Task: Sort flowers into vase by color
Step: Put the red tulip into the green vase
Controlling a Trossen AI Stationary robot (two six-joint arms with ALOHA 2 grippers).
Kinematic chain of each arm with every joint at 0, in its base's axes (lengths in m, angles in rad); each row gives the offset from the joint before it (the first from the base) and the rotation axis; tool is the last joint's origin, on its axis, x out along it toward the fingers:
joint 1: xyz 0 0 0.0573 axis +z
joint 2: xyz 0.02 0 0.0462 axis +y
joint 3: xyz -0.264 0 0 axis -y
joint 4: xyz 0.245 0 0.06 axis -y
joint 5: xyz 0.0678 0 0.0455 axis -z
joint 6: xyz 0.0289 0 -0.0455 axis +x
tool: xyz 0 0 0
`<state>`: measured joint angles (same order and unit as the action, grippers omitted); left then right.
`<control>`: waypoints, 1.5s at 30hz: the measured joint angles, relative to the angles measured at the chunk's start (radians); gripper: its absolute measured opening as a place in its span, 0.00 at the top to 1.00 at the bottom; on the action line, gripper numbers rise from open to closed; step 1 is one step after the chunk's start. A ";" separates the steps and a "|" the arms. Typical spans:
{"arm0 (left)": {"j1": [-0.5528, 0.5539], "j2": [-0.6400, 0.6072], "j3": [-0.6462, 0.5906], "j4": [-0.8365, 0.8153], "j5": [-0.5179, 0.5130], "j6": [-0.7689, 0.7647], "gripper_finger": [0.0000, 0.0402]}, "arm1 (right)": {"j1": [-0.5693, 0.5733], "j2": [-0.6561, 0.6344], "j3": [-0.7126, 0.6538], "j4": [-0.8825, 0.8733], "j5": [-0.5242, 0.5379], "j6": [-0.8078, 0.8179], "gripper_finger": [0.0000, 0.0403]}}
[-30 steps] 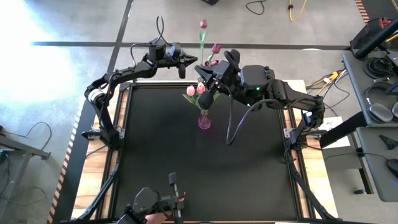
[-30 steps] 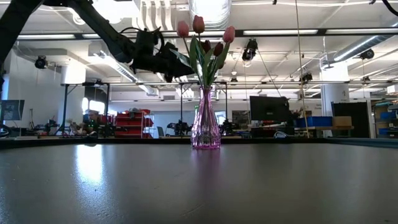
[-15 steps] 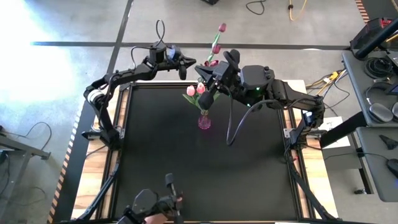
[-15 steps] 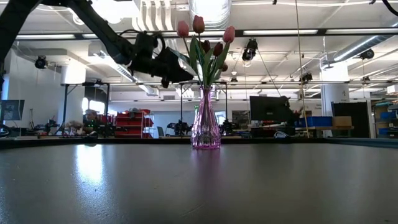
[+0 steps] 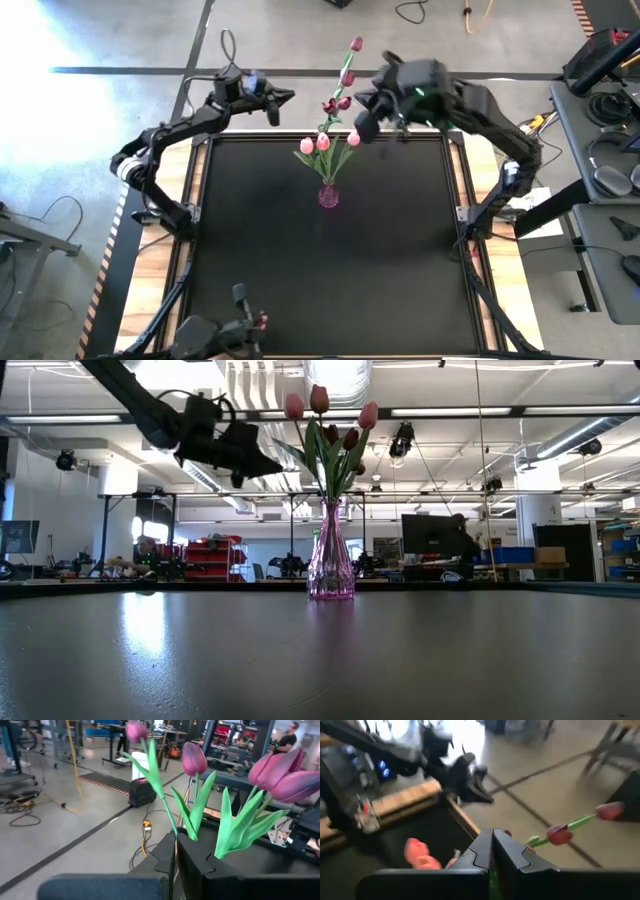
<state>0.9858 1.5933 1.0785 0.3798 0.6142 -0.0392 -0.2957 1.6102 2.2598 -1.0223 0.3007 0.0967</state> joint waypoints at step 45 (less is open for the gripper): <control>0.024 -0.234 -0.077 -0.181 -0.189 -0.164 1.00 | -0.771 0.377 -0.354 0.873 -1.064 0.386 0.58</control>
<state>1.0100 1.3590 1.0012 0.1986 0.4248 -0.2031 -1.0662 1.9870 1.9058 -0.1490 -0.7637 0.4829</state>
